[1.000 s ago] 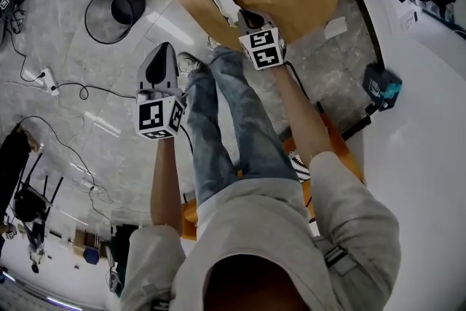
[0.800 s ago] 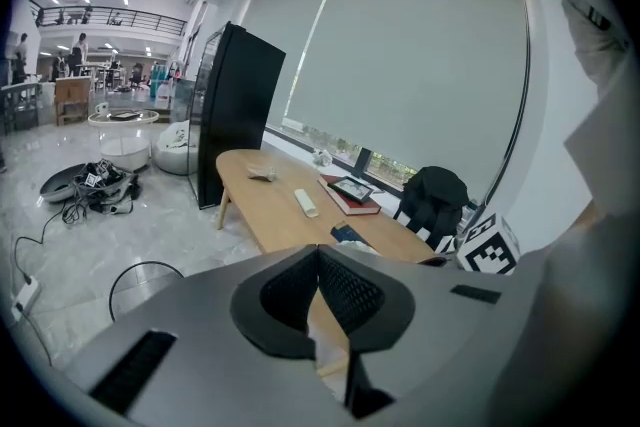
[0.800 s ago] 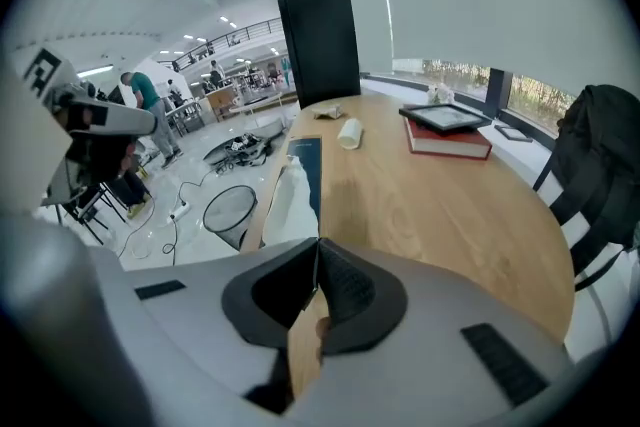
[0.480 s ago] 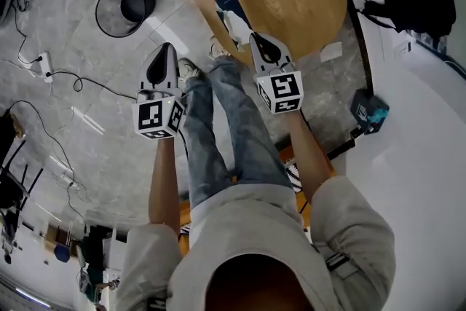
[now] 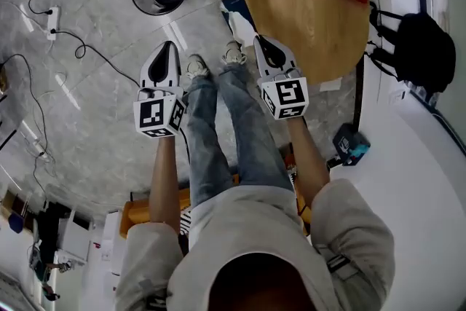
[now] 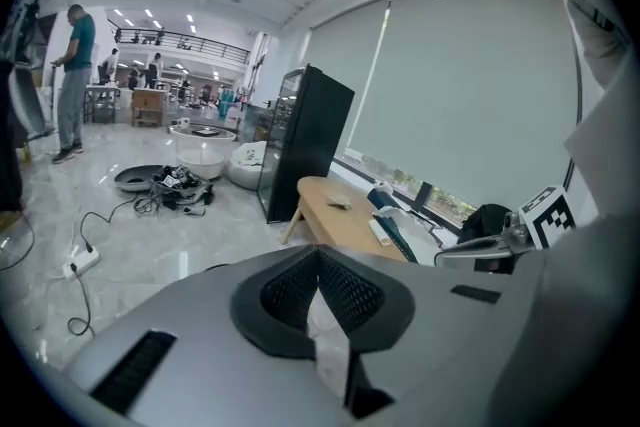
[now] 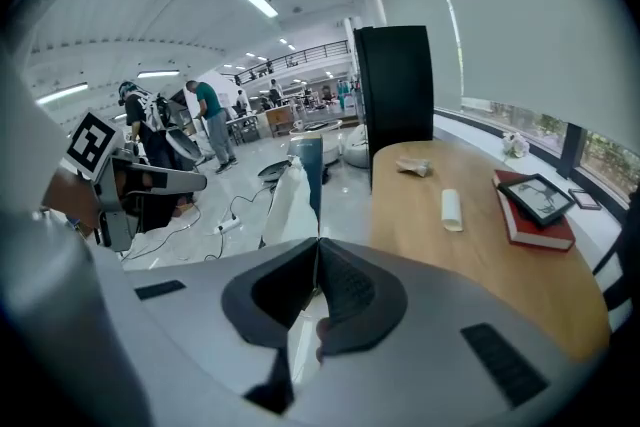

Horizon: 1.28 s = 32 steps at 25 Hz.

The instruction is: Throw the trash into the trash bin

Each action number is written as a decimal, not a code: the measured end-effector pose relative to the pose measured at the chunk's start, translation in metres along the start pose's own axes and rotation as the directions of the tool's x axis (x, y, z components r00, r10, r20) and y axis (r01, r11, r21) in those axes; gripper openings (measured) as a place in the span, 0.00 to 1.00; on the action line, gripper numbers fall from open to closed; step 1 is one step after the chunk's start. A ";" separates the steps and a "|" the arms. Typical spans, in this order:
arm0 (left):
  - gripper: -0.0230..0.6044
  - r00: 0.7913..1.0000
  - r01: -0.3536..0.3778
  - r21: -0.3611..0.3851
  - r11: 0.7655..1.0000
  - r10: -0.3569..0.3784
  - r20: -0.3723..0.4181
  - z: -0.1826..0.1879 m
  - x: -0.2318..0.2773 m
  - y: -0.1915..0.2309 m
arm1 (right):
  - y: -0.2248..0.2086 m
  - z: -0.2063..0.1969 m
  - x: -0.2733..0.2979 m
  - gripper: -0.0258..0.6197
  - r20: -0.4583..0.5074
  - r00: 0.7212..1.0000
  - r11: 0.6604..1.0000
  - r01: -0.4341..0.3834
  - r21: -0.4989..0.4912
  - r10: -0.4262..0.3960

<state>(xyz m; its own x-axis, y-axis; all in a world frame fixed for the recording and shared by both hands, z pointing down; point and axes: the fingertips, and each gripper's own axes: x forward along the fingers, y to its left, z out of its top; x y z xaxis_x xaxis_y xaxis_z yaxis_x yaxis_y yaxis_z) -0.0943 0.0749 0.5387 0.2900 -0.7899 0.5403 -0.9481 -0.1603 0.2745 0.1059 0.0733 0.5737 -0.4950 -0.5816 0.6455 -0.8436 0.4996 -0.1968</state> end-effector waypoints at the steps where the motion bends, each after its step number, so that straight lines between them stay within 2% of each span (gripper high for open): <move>1: 0.07 1.000 -0.030 -0.019 0.999 0.030 0.008 -0.001 -0.007 0.012 | 0.007 0.005 0.010 0.09 -0.002 1.000 1.000 -0.023 -0.013 0.022; 5: 0.07 0.993 -0.118 -0.067 0.991 0.120 0.025 -0.005 -0.036 0.052 | 0.042 0.019 0.047 0.09 -0.016 0.996 0.995 -0.093 -0.049 0.092; 11: 0.07 0.978 -0.198 -0.114 0.974 0.204 0.042 -0.008 -0.064 0.106 | 0.089 0.032 0.102 0.09 -0.045 0.987 0.984 -0.157 -0.086 0.154; 15: 0.07 0.970 -0.230 -0.145 0.962 0.238 0.042 -0.016 -0.078 0.123 | 0.106 0.022 0.141 0.09 -0.097 0.980 0.981 -0.181 -0.075 0.174; 18: 0.07 0.967 -0.242 -0.163 0.957 0.251 0.039 -0.022 -0.084 0.132 | 0.112 0.008 0.174 0.09 -0.148 0.974 0.982 -0.180 -0.055 0.170; 22: 0.07 0.965 -0.249 -0.171 0.953 0.259 0.035 -0.027 -0.091 0.141 | 0.109 -0.014 0.219 0.09 -0.222 0.967 0.992 -0.129 -0.012 0.124; 25: 0.07 0.966 -0.251 -0.169 0.953 0.259 0.029 -0.029 -0.095 0.146 | 0.107 -0.031 0.256 0.09 -0.266 0.955 0.991 -0.116 0.070 0.131; 26: 0.07 0.966 -0.251 -0.167 0.954 0.259 0.027 -0.029 -0.096 0.146 | 0.108 -0.038 0.269 0.13 -0.291 0.945 0.987 -0.120 0.109 0.147; 27: 0.07 0.966 -0.251 -0.167 0.953 0.259 0.027 -0.029 -0.098 0.147 | 0.108 -0.045 0.280 0.30 -0.326 0.932 0.982 -0.120 0.144 0.162; 28: 0.07 0.965 -0.252 -0.167 0.953 0.260 0.029 -0.028 -0.099 0.146 | 0.107 -0.051 0.288 0.37 -0.364 0.917 0.980 -0.112 0.163 0.165; 30: 0.07 0.964 -0.255 -0.166 0.953 0.263 0.031 -0.029 -0.102 0.145 | 0.107 -0.055 0.294 0.37 -0.405 0.902 0.985 -0.099 0.139 0.148; 32: 0.07 0.964 -0.257 -0.166 0.952 0.265 0.025 -0.032 -0.104 0.146 | 0.116 -0.054 0.295 0.37 -0.391 0.906 0.986 -0.134 0.096 0.162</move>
<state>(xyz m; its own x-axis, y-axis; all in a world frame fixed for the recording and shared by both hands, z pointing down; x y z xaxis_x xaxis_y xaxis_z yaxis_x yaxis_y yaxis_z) -0.2590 0.1525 0.5486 0.0250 -0.8188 0.5735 -0.9556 0.1489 0.2542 -0.1273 -0.0057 0.7812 -0.5033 -0.1949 0.8418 -0.7854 0.5093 -0.3517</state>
